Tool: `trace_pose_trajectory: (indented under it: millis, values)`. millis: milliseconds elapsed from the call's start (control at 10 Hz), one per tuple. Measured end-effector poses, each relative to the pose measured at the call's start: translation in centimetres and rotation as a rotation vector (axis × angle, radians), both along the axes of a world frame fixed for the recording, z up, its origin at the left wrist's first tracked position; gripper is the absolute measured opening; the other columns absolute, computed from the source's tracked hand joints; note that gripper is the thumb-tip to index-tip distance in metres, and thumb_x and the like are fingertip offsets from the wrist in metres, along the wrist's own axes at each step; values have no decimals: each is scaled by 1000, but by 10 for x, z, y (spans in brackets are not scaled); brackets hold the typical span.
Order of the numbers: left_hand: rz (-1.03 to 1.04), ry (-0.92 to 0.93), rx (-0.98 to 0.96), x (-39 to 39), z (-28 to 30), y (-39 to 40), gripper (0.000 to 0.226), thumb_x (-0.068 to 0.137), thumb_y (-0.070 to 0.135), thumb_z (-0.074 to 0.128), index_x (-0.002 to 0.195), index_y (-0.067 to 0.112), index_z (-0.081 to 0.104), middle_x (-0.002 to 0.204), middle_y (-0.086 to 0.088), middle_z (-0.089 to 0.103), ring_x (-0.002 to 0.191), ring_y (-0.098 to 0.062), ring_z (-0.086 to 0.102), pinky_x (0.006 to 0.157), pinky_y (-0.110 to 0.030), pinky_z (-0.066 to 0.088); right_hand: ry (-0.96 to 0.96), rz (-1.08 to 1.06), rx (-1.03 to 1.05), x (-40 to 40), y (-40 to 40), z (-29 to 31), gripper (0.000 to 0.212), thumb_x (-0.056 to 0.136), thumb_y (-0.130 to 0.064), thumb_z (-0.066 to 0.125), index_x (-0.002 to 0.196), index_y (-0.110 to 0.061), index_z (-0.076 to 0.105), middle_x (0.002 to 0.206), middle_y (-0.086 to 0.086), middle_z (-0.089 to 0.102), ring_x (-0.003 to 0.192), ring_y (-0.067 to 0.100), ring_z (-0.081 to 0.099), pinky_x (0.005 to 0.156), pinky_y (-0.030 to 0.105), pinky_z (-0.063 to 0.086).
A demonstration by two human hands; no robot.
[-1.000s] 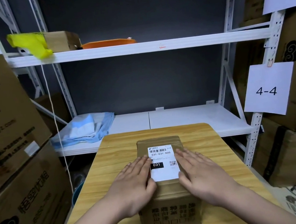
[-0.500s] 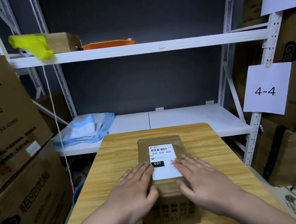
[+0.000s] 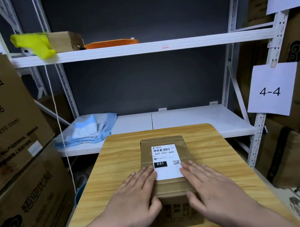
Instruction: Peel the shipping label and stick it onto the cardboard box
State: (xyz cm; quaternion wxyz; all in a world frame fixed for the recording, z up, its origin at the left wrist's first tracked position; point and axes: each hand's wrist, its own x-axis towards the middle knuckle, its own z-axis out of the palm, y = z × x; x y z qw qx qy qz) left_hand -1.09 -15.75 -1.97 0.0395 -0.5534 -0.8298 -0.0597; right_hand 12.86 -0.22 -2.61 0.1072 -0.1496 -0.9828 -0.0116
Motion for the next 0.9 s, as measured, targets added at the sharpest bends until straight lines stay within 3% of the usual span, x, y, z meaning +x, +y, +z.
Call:
trace_pose_trajectory:
  millis: [100,200,300,400,500,600,700,800,900]
  values:
    - [0,-25,53,10,3,3,88,68,52,-1,153,27,2,155,19,-10,146,0,-9,112,-19,-15,2,31,-33,-2,-8,2,55,77,-48,43,121,-23,66,127,-10,64,118,1,57,102,23,26]
    - [-24,-20,4,19,0,6,71,74,46,29,139,24,48,149,12,40,135,1,38,116,-25,16,-34,60,-28,-4,-14,-4,58,73,-47,44,119,-21,67,126,-8,65,118,2,58,101,21,29]
    - [-46,-7,-111,19,-8,6,60,66,47,43,116,26,69,124,13,66,114,2,60,104,-21,32,-53,62,-55,-2,-12,-7,57,73,-46,44,118,-21,68,126,-7,65,117,4,59,100,22,30]
    - [12,-16,-113,16,-3,-4,59,69,48,41,117,29,68,126,15,64,115,3,59,103,-18,26,-55,55,-58,3,-8,-4,54,74,-46,43,116,-23,69,123,-10,67,116,2,60,100,22,30]
    - [34,-58,-24,9,2,-8,80,74,52,15,148,27,32,157,12,21,143,0,21,111,-16,-5,-61,-12,-84,10,-6,2,53,77,-49,41,116,-27,68,123,-14,66,116,0,59,105,20,23]
    - [85,-62,-36,-1,3,-12,97,61,57,-9,153,26,0,161,11,-7,146,-3,-8,111,-16,-14,27,-2,-40,14,2,7,70,83,-53,15,144,-27,38,151,-15,32,141,-1,22,113,18,-6]
    - [120,-50,-15,-9,8,-10,94,66,58,-9,153,25,0,162,8,-5,147,-4,-6,112,-19,-12,14,-6,-70,15,10,17,82,77,-56,-4,152,-27,11,160,-13,9,145,1,-1,112,17,-8]
    - [139,-126,-14,-12,15,-3,64,93,48,13,153,25,4,162,9,-1,147,-5,-2,115,-20,-6,-9,-58,-110,4,17,27,59,96,-49,17,151,-29,14,159,-11,14,146,6,7,116,23,7]
    - [196,-237,29,-26,20,9,54,100,34,25,152,26,13,162,8,6,148,-8,5,118,-25,4,11,-103,-203,-13,32,31,52,98,-42,27,149,-30,21,157,-9,23,144,10,19,112,28,22]
